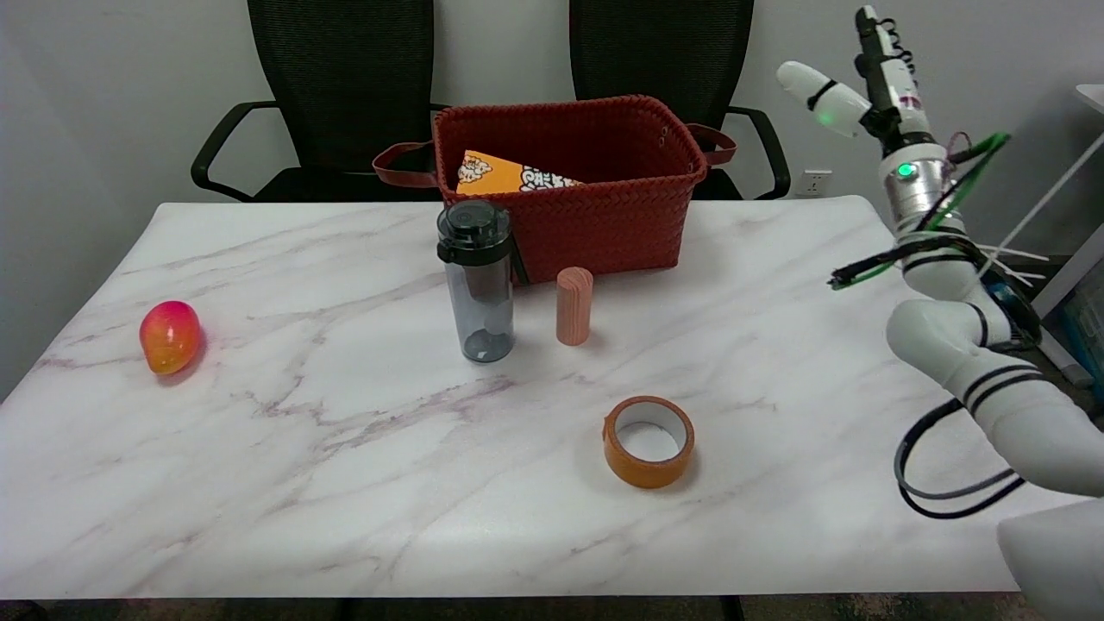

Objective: Place the popcorn box into the brown storage basket.

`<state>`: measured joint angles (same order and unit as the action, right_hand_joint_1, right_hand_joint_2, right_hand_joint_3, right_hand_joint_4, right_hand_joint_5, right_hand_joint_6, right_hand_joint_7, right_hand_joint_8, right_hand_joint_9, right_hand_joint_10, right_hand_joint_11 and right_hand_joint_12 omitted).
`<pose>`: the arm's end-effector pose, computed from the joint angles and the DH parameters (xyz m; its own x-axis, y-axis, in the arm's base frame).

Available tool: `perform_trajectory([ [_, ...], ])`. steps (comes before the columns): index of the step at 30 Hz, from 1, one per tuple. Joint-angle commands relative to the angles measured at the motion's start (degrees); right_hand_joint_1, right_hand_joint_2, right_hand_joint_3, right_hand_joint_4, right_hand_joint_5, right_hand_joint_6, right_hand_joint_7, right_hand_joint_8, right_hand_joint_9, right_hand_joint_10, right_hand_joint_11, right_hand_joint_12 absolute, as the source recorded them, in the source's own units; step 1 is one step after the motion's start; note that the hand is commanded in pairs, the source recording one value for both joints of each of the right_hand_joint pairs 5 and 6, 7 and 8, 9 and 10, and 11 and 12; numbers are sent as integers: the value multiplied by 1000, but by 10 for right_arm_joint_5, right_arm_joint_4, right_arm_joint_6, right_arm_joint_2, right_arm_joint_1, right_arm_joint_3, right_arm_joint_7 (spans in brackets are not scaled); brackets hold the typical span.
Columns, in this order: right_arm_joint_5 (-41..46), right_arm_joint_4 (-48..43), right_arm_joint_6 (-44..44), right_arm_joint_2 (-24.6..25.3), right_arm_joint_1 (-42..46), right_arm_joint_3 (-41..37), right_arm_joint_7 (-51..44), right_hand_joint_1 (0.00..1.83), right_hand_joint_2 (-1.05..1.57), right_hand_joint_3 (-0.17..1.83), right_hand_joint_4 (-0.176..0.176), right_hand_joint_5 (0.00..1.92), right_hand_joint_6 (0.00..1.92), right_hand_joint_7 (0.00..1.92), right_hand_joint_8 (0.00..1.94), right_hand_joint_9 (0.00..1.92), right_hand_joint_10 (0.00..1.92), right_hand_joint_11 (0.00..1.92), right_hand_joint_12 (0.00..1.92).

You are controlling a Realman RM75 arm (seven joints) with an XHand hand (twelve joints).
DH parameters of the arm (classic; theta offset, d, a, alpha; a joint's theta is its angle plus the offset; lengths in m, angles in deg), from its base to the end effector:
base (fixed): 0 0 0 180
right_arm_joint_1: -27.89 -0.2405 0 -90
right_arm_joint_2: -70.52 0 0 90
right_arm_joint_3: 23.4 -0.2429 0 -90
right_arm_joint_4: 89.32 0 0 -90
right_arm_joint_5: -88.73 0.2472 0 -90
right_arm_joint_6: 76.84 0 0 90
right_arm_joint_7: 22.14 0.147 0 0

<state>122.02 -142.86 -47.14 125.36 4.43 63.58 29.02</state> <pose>-0.1486 -0.4298 0.5277 0.5373 0.5418 0.6464 -0.7413 -0.0622 0.6683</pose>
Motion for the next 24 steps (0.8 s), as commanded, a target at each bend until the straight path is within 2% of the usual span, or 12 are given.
perform_trajectory([
  [1, 102, -80, 89, -24, 154, -68, -2, 527, 812, -76, 0, 0, 0, 0, 0, 0, 0, 127, 127],
  [24, 101, -92, 109, -21, 199, -60, 1, 531, 822, -99, 0, 0, 0, 0, 0, 0, 0, 141, 141],
])
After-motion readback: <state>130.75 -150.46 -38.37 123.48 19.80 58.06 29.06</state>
